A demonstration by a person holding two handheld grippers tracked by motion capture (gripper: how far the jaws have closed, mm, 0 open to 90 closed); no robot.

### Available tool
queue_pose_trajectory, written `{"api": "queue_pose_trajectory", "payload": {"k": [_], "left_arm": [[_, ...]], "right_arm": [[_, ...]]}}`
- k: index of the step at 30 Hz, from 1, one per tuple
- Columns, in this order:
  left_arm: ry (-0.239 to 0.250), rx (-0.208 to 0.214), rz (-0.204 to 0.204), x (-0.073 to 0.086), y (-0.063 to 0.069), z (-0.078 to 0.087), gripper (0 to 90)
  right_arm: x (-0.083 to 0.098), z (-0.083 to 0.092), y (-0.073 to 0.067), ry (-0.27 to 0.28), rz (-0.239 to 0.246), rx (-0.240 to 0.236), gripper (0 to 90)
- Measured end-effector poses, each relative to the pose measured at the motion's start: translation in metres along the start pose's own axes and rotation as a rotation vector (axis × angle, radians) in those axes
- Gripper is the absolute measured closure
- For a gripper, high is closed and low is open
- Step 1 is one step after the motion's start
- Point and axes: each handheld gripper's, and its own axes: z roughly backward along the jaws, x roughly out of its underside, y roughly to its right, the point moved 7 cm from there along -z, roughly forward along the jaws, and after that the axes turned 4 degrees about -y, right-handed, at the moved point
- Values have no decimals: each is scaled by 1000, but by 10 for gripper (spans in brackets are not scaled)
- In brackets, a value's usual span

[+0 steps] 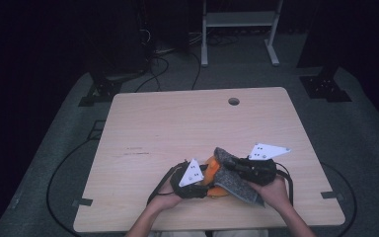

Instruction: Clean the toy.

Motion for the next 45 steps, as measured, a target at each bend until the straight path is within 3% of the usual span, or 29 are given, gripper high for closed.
{"api": "queue_pose_trajectory", "payload": {"k": [2, 7, 11, 15, 17, 21, 22, 24, 26, 28, 29, 31, 32, 35, 36, 39, 40, 42, 45], "left_arm": [[-3, 1, 6, 1, -1, 1, 438], [-14, 8, 32, 8, -8, 3, 437], [-25, 7, 58, 14, -15, 5, 435], [-39, 1, 84, 19, -21, 7, 434], [-50, -1, 94, 23, -24, 8, 433], [-52, 7, 111, 26, -28, 10, 414], [-43, 19, 113, 25, -28, 11, 414], [-13, 28, 116, 19, -30, 16, 298], [95, 2, 121, 5, -34, 24, 274], [151, -13, 108, -4, -33, 27, 291], [146, -16, 96, -5, -31, 25, 316], [75, -55, 53, -1, -29, 18, 374], [75, -55, 53, -1, -29, 18, 393], [49, -60, 89, 4, -31, 15, 418], [19, -74, 108, 8, -34, 14, 429], [3, -94, 133, 12, -38, 12, 433], [-5, -105, 131, 14, -39, 12, 433], [-8, -124, 142, 15, -41, 12, 434], [-12, -134, 156, 16, -43, 11, 433]], "right_arm": [[9, 1, 13, -9, -45, 19, 805], [27, 2, 30, -42, -113, 32, 805], [34, 2, 37, -75, -123, 56, 805], [35, 6, 37, -86, -113, 72, 805], [32, 10, 34, -71, -115, 55, 805], [24, 12, 19, -51, -67, 9, 805], [24, 12, 19, -51, -67, 9, 805], [27, 3, 14, -88, -30, 15, 805], [25, 1, 11, -76, -32, -12, 805], [23, -1, 7, -74, -17, -28, 805], [22, -2, 5, -72, -9, -34, 804], [22, -4, 4, -70, -4, -30, 804], [22, -4, 4, -70, -4, -30, 804], [25, -4, 8, -71, -13, -23, 803], [29, -5, 13, -84, -15, -2, 804], [33, -2, 19, -99, -56, 10, 804], [32, 0, 17, -95, -48, 11, 804], [25, 5, 4, -68, -14, -33, 804], [21, -1, -18, -86, 52, -71, 804]]}}
